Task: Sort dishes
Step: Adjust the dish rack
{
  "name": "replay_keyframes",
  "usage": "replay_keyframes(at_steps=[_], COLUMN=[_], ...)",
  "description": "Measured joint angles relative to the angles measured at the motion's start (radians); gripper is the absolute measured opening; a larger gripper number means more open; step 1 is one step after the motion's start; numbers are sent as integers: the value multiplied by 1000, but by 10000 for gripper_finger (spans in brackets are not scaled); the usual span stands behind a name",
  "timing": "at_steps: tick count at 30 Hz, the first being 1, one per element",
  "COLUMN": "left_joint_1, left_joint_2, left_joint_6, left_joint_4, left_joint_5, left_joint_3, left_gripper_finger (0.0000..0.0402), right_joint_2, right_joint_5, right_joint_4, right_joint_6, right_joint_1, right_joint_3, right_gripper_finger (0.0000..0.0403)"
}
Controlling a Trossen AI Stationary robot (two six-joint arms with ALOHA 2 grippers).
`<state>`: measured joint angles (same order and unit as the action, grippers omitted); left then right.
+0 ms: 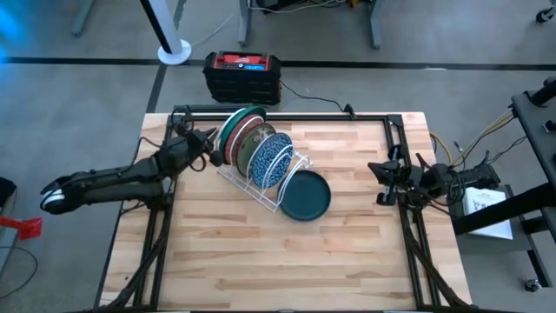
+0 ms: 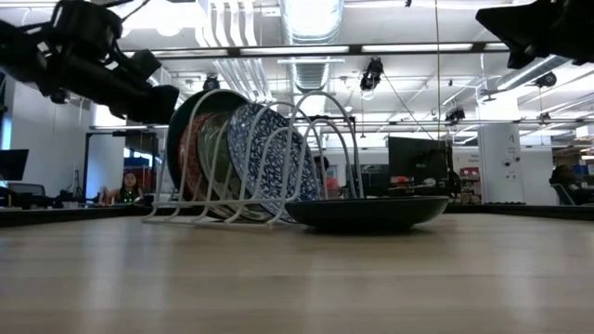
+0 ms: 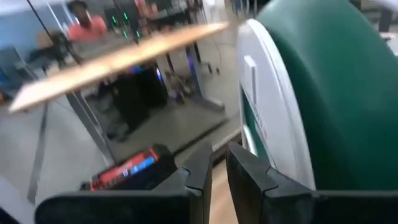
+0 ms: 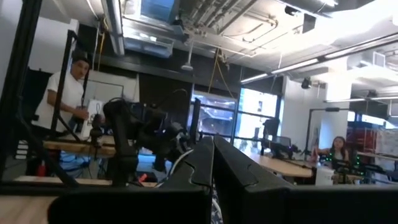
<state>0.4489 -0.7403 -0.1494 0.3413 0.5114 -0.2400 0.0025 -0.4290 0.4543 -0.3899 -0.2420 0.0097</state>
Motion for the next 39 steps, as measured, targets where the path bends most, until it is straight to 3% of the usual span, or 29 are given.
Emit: replay_keyframes(at_steps=[5, 10, 13, 21, 25, 31, 39], left_joint_1=[-14, -13, -16, -52, -51, -51, -51], left_joint_2=[30, 56, 57, 62, 69, 76, 87], left_joint_6=[29, 101, 137, 92, 94, 161, 165], left_joint_4=[-224, -549, -691, -735, -752, -756, -726], left_joint_5=[11, 175, 180, 147, 260, 274, 293], left_joint_3=[-114, -301, -396, -449, -431, -341, -287], left_gripper_finger=[36, 36, 36, 36, 36, 36, 36], right_joint_2=[0, 0, 1, 46, 177, 452, 902], right_joint_5=[0, 0, 0, -37, -131, -182, -200], right_joint_4=[0, -5, -10, -23, -31, 69, 177], right_joint_6=[2, -1, 16, 241, 388, 621, 657], right_joint_1=[0, 0, 0, 0, 0, 0, 43], right_joint_3=[0, 0, 0, 0, 0, 0, 170], right_gripper_finger=[0, 0, 0, 0, 0, 0, 0])
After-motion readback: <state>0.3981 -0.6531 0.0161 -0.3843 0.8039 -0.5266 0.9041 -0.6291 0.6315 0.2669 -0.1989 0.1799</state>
